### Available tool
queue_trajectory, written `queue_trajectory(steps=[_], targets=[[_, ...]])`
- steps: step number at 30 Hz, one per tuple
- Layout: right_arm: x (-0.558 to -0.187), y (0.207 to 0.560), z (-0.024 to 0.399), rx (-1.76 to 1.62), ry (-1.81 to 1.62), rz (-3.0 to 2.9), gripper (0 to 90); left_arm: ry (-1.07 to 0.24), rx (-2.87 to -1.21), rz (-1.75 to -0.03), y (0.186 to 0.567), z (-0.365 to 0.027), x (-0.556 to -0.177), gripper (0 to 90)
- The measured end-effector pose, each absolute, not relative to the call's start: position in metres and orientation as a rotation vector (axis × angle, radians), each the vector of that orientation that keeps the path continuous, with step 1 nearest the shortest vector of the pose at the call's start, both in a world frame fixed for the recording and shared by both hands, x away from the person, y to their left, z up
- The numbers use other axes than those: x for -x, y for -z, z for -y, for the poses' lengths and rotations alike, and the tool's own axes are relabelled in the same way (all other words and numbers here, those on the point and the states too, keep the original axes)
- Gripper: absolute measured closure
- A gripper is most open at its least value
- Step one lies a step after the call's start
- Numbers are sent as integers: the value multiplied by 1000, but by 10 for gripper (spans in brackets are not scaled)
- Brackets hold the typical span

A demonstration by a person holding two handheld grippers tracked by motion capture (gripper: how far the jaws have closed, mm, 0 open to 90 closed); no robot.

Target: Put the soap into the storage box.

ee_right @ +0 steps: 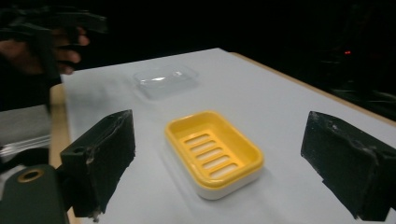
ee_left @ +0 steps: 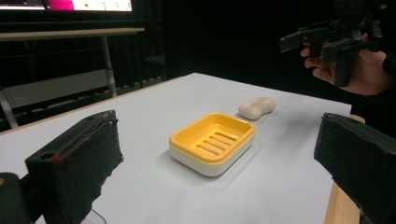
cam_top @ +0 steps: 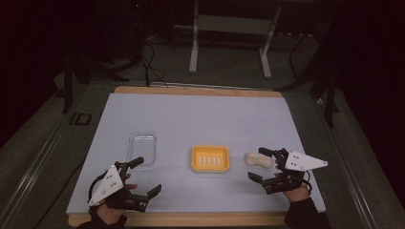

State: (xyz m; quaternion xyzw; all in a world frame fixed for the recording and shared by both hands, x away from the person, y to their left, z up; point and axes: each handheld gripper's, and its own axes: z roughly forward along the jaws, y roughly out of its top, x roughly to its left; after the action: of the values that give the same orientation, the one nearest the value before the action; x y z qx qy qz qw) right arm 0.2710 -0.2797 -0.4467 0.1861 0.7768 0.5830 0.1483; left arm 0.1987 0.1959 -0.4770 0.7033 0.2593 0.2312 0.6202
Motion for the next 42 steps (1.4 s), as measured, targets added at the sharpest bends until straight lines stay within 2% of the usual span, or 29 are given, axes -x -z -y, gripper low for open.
queue_trajectory(steps=[15,29,42], targets=[[-282,437,277,-465,-1589,-2357,117,-540,-1632,-598,478,-195,-199,8],[-286,438,288,-655,-1266,-2511,99,-541,-1641,-599,478,-194,-199,8],[-292,440,285,-655,-1010,-2830,99,-541,-1652,-597,479,-193,-199,7]])
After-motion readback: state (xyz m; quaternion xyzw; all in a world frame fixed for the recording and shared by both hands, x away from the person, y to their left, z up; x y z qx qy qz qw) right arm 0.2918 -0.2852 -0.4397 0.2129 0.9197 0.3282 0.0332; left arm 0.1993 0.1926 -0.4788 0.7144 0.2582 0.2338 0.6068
